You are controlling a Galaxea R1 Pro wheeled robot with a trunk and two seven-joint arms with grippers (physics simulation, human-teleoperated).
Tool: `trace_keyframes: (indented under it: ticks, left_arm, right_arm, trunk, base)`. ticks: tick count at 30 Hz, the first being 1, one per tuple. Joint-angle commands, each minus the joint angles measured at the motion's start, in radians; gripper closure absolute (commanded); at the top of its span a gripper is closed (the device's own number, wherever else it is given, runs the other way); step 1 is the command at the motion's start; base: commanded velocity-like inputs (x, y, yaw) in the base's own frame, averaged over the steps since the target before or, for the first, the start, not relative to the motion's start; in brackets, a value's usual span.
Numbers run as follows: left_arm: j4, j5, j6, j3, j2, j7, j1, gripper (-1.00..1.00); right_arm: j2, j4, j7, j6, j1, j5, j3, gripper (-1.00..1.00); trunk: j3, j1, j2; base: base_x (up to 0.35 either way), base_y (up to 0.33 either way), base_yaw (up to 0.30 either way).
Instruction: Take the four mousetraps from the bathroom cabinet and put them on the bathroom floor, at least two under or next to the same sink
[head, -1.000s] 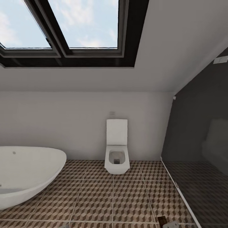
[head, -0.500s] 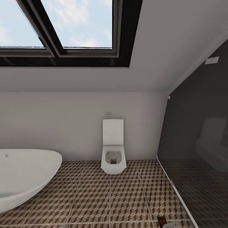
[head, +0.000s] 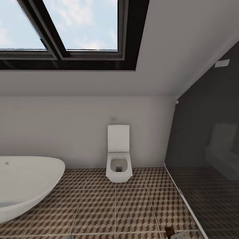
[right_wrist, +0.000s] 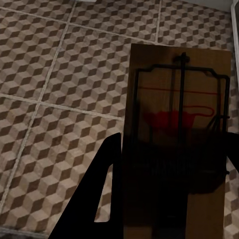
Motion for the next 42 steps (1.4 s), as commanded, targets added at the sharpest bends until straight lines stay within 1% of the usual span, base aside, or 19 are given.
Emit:
trace_keyframes:
  ticks: [1, 7, 23, 24, 26, 35, 42]
  left_arm:
    - [0.005, 0.007, -0.006, -0.008, 0.000, -0.003, -0.001, 1.00]
    - [0.004, 0.007, -0.006, -0.008, 0.000, -0.003, -0.001, 1.00]
    - [0.003, 0.009, -0.006, -0.006, 0.003, -0.001, -0.001, 1.00]
    - [0.004, 0.010, -0.006, -0.006, 0.002, 0.000, -0.001, 1.00]
    - [0.004, 0.010, -0.006, -0.006, 0.001, 0.000, -0.001, 1.00]
    - [0.004, 0.010, -0.007, -0.007, 0.001, 0.000, -0.001, 1.00]
    - [0.005, 0.010, -0.007, -0.006, 0.001, -0.001, -0.001, 1.00]
  right_arm:
    - [0.000, 0.004, 0.010, -0.006, -0.001, -0.014, 0.009, 1.00]
    - [0.000, 0.004, 0.010, -0.006, -0.001, -0.014, 0.008, 1.00]
    - [0.000, 0.004, -0.001, -0.007, -0.001, -0.014, 0.008, 1.00]
    - [-0.001, 0.004, -0.002, -0.007, -0.001, -0.023, 0.008, 1.00]
    - [0.000, 0.004, -0.002, -0.006, -0.001, -0.031, 0.009, 1.00]
    - [-0.001, 0.004, -0.001, -0.007, -0.001, -0.034, 0.008, 1.00]
    - [-0.001, 0.004, -0.001, -0.007, -0.001, -0.034, 0.008, 1.00]
  trunk:
    - [0.000, 0.000, -0.001]
    - [0.000, 0.000, -0.001]
    - [0.000, 0.000, -0.001]
    - [0.000, 0.000, -0.001]
    - [0.000, 0.000, -0.001]
    - [0.000, 0.000, -0.001]
    - [0.000, 0.000, -0.001]
  base:
    - [0.000, 0.000, 0.000]
    - [0.128, -0.017, 0.000]
    - [0.315, -0.004, 0.000]
    - [0.298, 0.000, 0.000]
    - [0.112, 0.000, 0.000]
    - [0.023, 0.000, 0.002]
    - [0.001, 0.000, 0.142]
